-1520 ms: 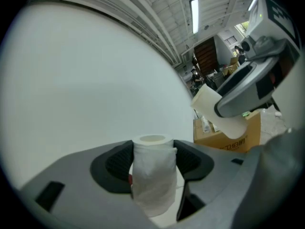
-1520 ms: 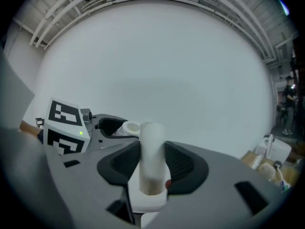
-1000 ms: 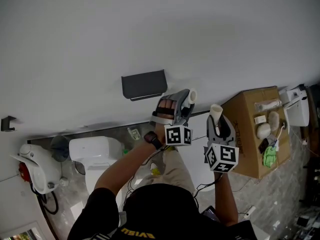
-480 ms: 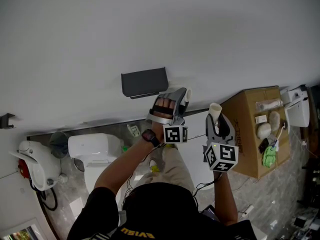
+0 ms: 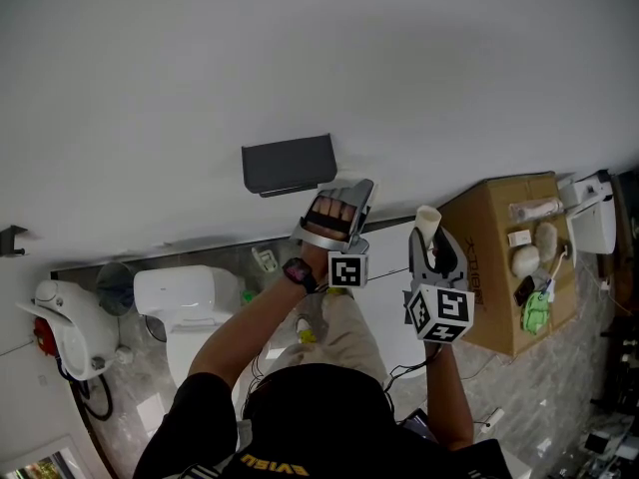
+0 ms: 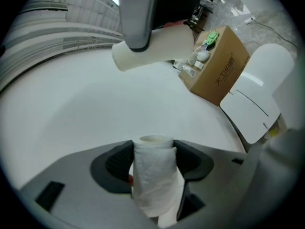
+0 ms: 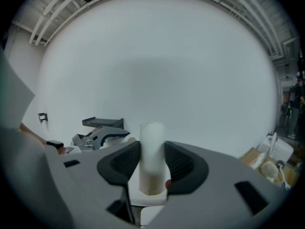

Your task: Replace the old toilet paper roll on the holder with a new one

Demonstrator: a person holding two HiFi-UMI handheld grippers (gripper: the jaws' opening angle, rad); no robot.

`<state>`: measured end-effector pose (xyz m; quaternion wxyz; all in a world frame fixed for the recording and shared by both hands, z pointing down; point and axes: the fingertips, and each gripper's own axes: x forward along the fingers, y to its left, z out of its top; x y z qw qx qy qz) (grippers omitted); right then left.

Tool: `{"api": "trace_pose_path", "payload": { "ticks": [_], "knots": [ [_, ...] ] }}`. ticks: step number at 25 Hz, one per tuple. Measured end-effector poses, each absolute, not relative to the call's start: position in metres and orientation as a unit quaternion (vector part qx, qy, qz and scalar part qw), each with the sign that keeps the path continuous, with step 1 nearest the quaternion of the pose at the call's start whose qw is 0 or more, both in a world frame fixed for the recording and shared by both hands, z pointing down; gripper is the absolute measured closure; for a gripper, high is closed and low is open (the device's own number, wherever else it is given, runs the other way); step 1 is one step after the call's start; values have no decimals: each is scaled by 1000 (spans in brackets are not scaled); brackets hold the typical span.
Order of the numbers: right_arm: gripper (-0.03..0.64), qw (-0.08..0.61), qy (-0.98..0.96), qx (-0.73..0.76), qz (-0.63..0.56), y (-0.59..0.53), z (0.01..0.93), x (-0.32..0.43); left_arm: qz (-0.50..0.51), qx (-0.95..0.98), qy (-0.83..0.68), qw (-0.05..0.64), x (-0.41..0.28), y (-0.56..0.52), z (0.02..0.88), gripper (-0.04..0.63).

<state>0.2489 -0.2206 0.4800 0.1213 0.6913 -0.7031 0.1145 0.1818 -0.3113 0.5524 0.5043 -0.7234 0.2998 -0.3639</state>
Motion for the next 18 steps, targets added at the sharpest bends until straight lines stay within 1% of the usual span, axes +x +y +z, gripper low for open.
{"api": "trace_pose_path", "payload": {
  "ticks": [3, 18],
  "knots": [
    [449, 123, -702, 693, 115, -220, 481, 251, -374, -713, 301, 510, 182, -311, 554, 325],
    [449, 122, -706, 688, 113, -223, 480, 245, -400, -701, 319, 497, 167, -316, 548, 325]
  ]
}}
